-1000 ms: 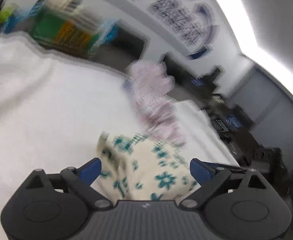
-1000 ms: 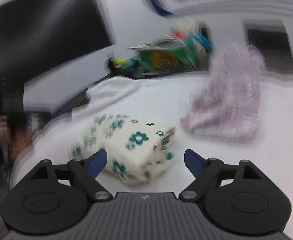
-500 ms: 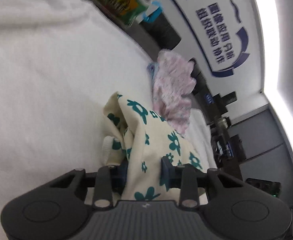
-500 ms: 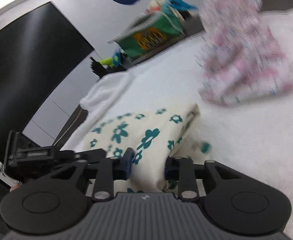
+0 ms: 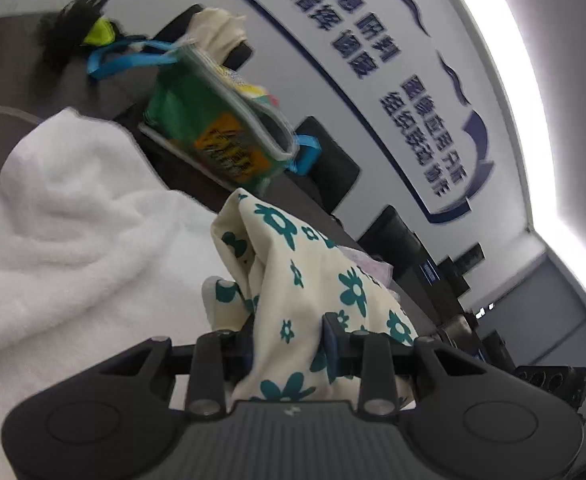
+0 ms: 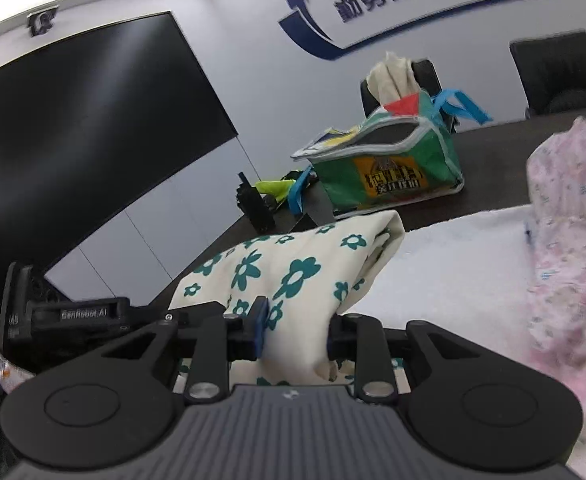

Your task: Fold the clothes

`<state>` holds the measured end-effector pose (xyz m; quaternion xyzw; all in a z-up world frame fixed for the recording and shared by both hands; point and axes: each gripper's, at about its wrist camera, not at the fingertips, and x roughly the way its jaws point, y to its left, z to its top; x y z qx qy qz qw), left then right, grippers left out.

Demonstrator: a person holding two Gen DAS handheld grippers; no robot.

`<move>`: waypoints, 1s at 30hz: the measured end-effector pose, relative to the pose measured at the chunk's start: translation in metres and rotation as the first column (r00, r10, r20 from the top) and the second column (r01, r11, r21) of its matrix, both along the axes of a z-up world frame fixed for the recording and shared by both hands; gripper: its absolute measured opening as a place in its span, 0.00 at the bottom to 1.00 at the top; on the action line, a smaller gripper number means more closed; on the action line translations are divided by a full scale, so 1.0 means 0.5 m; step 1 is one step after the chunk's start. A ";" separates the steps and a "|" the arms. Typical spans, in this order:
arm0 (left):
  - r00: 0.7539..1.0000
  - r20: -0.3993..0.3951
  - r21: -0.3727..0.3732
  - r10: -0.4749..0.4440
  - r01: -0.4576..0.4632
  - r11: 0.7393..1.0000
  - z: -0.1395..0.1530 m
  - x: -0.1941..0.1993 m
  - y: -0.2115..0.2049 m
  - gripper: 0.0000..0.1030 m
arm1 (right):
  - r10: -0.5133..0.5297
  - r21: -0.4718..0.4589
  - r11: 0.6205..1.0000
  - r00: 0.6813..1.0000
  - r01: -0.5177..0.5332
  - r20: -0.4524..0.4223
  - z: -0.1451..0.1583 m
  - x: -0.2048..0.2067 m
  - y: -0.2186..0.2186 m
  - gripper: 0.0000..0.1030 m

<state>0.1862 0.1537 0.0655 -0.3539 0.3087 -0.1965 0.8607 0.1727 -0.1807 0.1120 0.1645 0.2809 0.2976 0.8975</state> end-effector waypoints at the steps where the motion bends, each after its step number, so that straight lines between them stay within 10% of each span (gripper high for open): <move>1: 0.999 -0.036 0.010 0.006 -0.006 1.000 -0.029 0.009 0.003 0.30 | 0.002 -0.017 1.000 1.000 -0.003 -0.016 -0.015 0.018 0.011 0.24; 6: 0.994 -0.110 0.028 -0.002 0.006 1.000 -0.150 0.019 -0.001 0.47 | -0.041 -0.162 0.987 0.985 0.013 -0.170 -0.154 0.064 0.047 0.31; 12: 0.997 -0.002 0.187 0.075 -0.073 0.980 -0.033 0.014 -0.017 0.65 | -0.089 -0.070 0.995 0.981 0.078 -0.173 -0.158 0.043 0.001 0.49; 20: 0.988 -0.125 0.181 0.090 -0.066 0.981 -0.100 0.033 -0.061 0.44 | -0.096 0.141 0.976 0.909 0.166 -0.405 -0.218 0.105 -0.020 0.49; 25: 0.983 -0.154 0.188 0.095 -0.065 0.980 -0.078 0.036 -0.064 0.40 | -0.062 0.117 0.987 0.928 0.112 -0.368 -0.197 0.115 -0.011 0.33; 27: 0.985 -0.150 0.172 0.090 -0.064 0.983 -0.093 0.052 -0.049 0.42 | -0.067 0.097 0.989 0.935 0.107 -0.348 -0.183 0.110 -0.014 0.36; 30: 0.987 -0.139 0.142 0.083 -0.063 0.988 -0.108 0.053 -0.040 0.45 | -0.154 0.056 0.982 0.932 0.182 -0.329 -0.164 0.077 -0.047 0.67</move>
